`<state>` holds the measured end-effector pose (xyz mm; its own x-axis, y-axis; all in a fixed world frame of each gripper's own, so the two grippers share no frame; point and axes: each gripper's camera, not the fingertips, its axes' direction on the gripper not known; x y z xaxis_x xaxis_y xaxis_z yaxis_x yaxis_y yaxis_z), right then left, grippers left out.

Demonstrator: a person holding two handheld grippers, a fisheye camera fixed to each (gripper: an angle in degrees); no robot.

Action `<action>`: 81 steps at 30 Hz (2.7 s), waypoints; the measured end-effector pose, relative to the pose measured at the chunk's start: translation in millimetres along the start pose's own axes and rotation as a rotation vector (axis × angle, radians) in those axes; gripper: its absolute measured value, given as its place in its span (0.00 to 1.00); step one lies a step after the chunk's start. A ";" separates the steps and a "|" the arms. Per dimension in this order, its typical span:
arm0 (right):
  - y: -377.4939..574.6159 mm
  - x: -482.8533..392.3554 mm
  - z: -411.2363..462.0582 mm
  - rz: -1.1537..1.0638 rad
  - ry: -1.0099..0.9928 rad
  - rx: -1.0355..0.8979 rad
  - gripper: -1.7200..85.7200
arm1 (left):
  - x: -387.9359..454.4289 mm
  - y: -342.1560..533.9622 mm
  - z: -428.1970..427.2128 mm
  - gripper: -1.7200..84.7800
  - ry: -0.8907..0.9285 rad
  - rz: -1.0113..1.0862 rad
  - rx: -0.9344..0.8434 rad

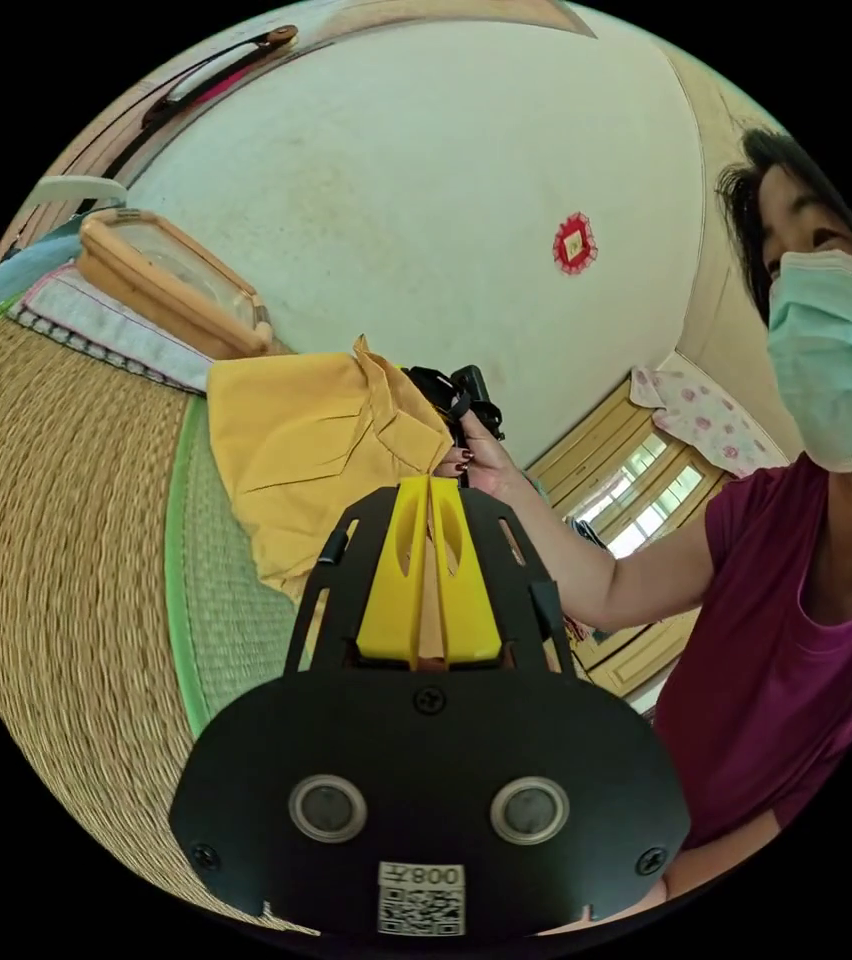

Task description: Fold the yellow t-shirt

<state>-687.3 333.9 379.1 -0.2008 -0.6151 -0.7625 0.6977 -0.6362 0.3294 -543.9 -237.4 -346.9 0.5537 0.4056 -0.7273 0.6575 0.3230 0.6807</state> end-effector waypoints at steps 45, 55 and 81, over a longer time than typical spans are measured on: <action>134.2 33.9 -18.6 0.033 0.599 -0.107 0.02 | -3.6 -71.7 299.2 0.02 -0.138 -0.139 -0.444; 138.8 92.5 -36.7 0.164 0.704 -0.021 0.02 | -10.0 -83.3 312.0 0.02 -0.112 -0.154 -0.449; 323.9 18.5 -141.3 0.166 0.799 0.006 0.02 | 6.8 -97.4 308.5 0.02 -0.184 -0.186 -0.373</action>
<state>-367.9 182.3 393.0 0.4580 -0.1852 -0.8694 0.6709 -0.5697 0.4747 -446.5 -529.8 -445.3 0.5473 0.1641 -0.8207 0.5442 0.6752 0.4980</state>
